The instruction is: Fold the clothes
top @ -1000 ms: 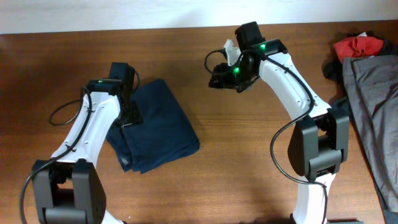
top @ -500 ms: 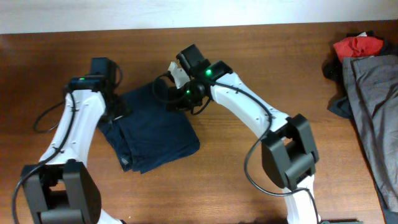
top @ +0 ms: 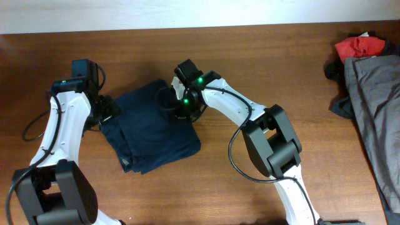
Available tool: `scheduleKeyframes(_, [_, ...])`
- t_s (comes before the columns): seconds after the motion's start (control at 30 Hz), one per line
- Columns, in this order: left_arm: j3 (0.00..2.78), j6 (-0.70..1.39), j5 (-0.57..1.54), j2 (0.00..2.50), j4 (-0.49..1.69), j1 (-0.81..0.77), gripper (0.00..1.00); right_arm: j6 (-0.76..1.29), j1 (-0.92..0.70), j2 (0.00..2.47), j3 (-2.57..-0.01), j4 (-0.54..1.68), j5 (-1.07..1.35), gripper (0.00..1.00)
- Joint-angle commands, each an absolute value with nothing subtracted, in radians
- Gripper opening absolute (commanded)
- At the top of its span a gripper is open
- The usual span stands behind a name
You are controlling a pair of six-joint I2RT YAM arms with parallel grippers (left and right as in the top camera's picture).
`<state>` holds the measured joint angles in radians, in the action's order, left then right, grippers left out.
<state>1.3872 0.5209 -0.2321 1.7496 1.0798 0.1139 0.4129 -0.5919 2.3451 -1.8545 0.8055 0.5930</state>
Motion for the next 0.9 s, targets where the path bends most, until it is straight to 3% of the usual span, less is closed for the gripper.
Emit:
scheduleKeyframes(0.0, [1.405, 0.534, -0.221, 1.722, 1.078, 0.116, 0.99, 0.432, -0.595, 2.377, -1.852, 0.800, 0.621, 0.04])
scheduleKeyframes(0.3, [1.405, 0.534, -0.201, 1.722, 1.078, 0.116, 0.99, 0.486, -0.587, 2.411, -1.851, 0.807, 0.624, 0.04])
scheduleKeyframes(0.87, [1.405, 0.534, -0.168, 1.722, 1.057, 0.111, 0.99, 0.596, -0.259, 2.428, -1.851, 0.875, 0.443, 0.04])
